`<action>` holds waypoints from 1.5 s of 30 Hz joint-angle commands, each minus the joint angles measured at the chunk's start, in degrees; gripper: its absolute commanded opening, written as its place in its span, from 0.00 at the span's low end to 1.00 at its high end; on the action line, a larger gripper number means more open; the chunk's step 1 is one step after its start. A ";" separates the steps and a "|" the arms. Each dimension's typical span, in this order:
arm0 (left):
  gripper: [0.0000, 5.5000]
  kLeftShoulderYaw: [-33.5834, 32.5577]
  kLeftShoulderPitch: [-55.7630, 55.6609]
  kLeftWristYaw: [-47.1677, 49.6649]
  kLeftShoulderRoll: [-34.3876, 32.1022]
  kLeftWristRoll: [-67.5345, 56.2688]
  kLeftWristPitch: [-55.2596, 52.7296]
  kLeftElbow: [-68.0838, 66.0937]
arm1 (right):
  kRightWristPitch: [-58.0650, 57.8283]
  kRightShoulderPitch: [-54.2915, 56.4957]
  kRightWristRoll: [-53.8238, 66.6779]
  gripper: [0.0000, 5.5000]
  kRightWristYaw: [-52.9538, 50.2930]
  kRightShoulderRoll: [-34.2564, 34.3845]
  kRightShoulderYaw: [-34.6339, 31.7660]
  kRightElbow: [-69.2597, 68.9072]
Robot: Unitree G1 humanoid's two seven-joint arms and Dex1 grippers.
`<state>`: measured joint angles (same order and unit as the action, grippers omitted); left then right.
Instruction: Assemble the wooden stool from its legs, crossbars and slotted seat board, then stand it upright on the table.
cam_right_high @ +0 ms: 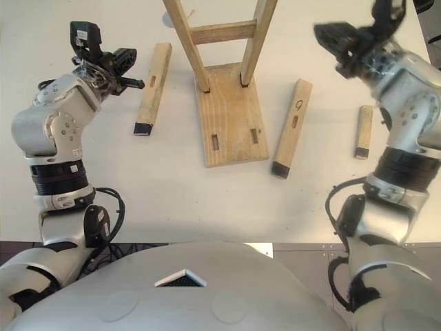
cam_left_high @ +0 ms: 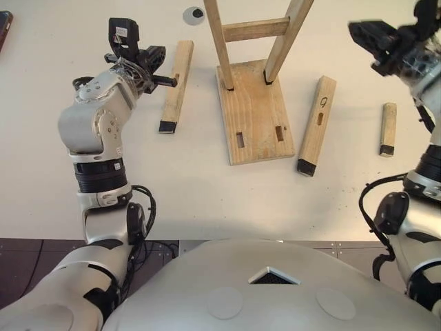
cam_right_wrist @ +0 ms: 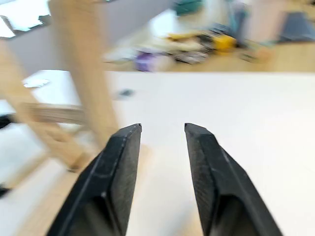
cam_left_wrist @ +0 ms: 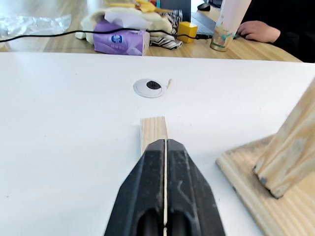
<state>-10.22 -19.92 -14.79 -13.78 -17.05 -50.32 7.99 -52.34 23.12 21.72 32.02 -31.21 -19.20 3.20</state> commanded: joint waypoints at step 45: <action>0.35 1.93 -6.71 -3.24 8.45 -35.21 11.03 24.29 | 31.72 10.87 5.83 0.24 6.41 7.47 10.21 -11.79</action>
<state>-9.16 -23.24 -16.21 -3.40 -50.79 -38.44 34.71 -22.05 34.63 25.42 36.62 -25.25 -10.55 -5.33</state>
